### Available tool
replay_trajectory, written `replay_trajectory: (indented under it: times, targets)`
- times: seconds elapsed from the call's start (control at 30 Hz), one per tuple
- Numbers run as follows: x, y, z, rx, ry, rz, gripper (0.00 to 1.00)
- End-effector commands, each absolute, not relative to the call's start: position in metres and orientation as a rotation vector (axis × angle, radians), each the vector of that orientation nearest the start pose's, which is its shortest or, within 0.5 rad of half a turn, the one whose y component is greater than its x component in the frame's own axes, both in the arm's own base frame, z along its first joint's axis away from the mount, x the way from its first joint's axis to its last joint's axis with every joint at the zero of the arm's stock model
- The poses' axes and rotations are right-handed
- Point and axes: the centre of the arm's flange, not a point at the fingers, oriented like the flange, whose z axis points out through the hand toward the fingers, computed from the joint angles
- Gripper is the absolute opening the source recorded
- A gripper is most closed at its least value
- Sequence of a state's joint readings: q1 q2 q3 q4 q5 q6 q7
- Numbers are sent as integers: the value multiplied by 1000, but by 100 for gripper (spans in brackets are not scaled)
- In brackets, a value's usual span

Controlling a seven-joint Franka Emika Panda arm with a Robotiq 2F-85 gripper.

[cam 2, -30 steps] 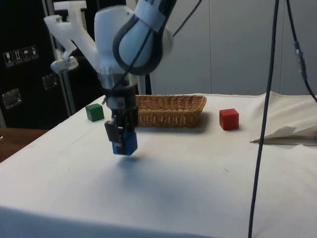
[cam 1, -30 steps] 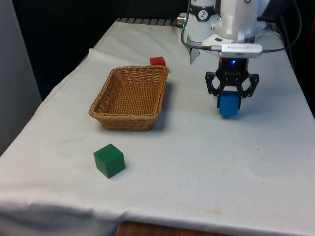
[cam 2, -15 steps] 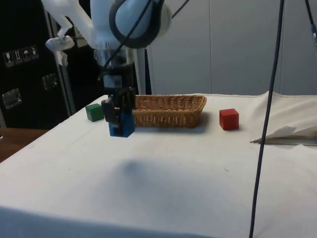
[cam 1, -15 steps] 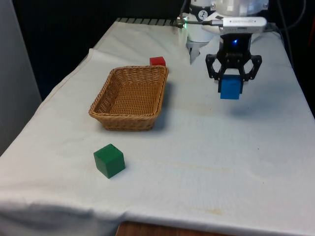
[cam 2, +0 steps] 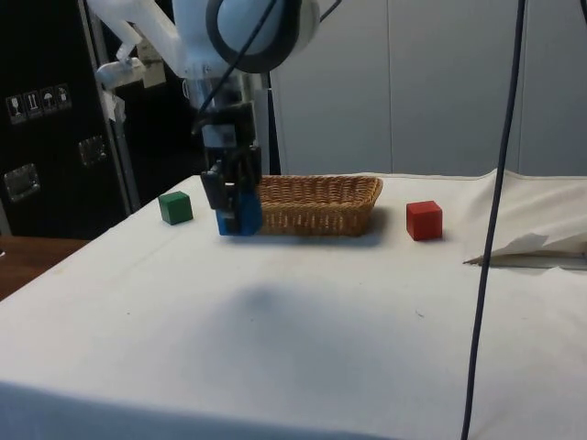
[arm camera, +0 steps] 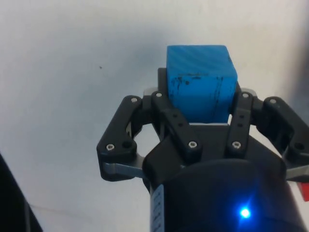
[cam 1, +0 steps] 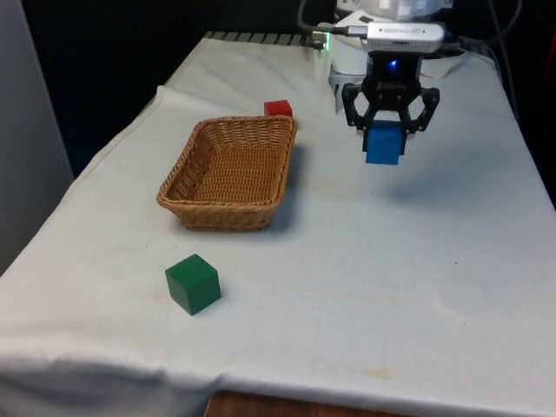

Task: Pick up exactly two blocks and place them into the basket.

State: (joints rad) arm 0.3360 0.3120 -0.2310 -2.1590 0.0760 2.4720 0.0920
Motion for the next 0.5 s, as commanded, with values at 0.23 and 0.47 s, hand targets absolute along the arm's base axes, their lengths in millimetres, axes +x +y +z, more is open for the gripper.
replay_trajectory:
  times: [0.23, 0.47]
  targets:
    - [560, 40, 265, -3199, 48, -16, 1]
    - [559, 19, 269, -3192, 54, -11, 1]
